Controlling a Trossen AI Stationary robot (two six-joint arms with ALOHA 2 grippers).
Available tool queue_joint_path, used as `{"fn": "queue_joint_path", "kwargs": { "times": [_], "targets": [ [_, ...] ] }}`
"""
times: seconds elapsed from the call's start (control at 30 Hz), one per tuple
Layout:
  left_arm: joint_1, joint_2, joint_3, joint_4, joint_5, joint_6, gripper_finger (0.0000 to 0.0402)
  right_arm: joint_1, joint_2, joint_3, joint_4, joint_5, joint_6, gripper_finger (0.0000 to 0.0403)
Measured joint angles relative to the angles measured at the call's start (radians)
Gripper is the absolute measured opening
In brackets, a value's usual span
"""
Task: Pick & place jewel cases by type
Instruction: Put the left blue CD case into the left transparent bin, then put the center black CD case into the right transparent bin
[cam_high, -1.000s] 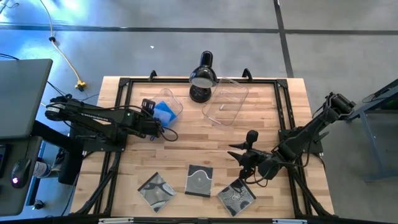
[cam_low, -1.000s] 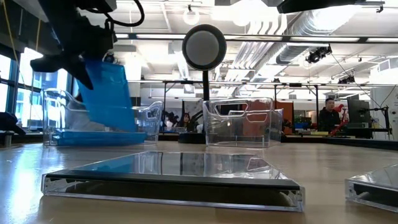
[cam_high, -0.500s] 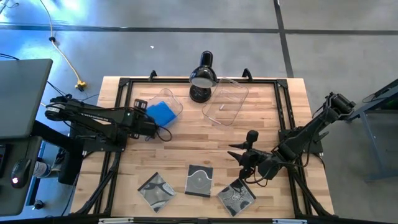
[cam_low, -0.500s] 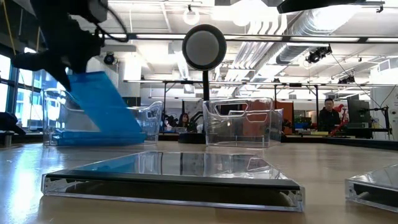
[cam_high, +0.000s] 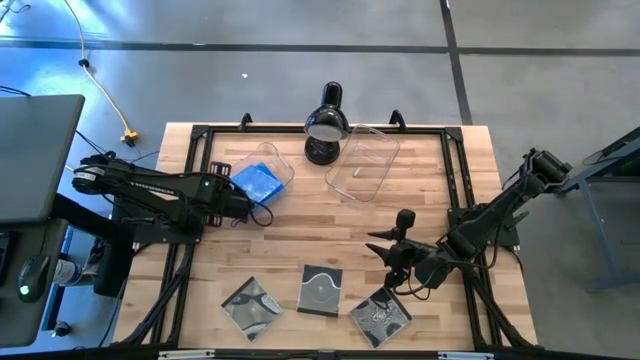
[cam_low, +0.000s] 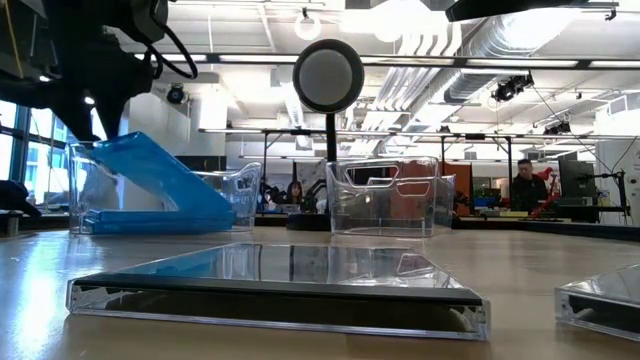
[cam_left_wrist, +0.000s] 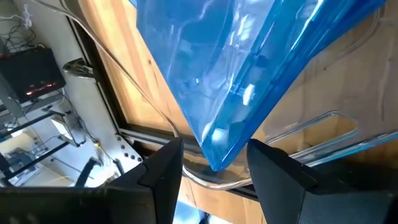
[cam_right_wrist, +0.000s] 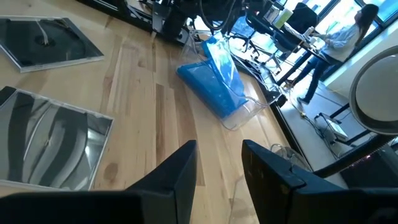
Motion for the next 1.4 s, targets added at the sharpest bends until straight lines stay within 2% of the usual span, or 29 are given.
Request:
{"fn": "queue_joint_path", "kwargs": {
  "times": [0.17, 0.33, 0.5, 0.57, 0.67, 0.73, 0.83, 0.97, 1.07, 1.17, 1.3, 1.4],
  "targets": [
    [0.0, 0.0, 0.009, -0.009, 0.024, 0.008, 0.0174, 0.0, 0.0, 0.0, 0.0, 0.0, 0.004, 0.0124],
    [0.0, 0.0, 0.085, -0.062, 0.031, -0.049, 0.0174, 0.0, 0.0, 0.0, 0.0, 0.0, 0.003, 0.0124],
    [0.0, 0.0, 0.167, -0.022, 0.071, -0.109, 0.0174, -0.013, 0.0, 0.0, 0.0, -0.006, 0.005, 0.0124],
    [0.0, 0.0, 0.194, 0.04, 0.081, -0.116, 0.0174, -0.033, 0.0, 0.0, 0.0, -0.035, 0.027, 0.0124],
    [0.0, 0.0, 0.221, 0.152, 0.12, -0.111, 0.0174, -0.075, 0.0, 0.0, 0.0, -0.15, 0.074, 0.0124],
    [0.0, 0.0, 0.228, 0.231, 0.17, -0.111, 0.0174, -0.104, 0.005, 0.0, 0.004, -0.237, 0.102, 0.0124],
    [0.0, 0.0, 0.228, 0.342, 0.299, -0.106, 0.0174, -0.136, 0.038, 0.0, 0.033, -0.32, 0.102, 0.0124],
    [-0.03, 0.0, 0.197, 0.573, 0.538, -0.135, 0.0174, -0.159, 0.12, 0.0, 0.133, -0.364, 0.03, 0.0124],
    [-0.099, 0.0, 0.149, 0.764, 0.636, -0.165, 0.0174, -0.164, 0.192, 0.0, 0.185, -0.372, -0.009, 0.0124],
    [-0.181, 0.012, 0.101, 0.881, 0.61, -0.207, 0.0174, -0.164, 0.241, 0.0, 0.219, -0.434, -0.025, 0.0124],
    [-0.276, 0.05, 0.045, 0.923, 0.447, -0.346, 0.0174, -0.163, 0.265, 0.0, 0.295, -0.558, -0.01, 0.0124],
    [-0.327, 0.108, -0.001, 0.979, 0.398, -0.44, 0.0174, -0.163, 0.272, 0.0, 0.36, -0.673, 0.01, 0.0124]
  ]
}}
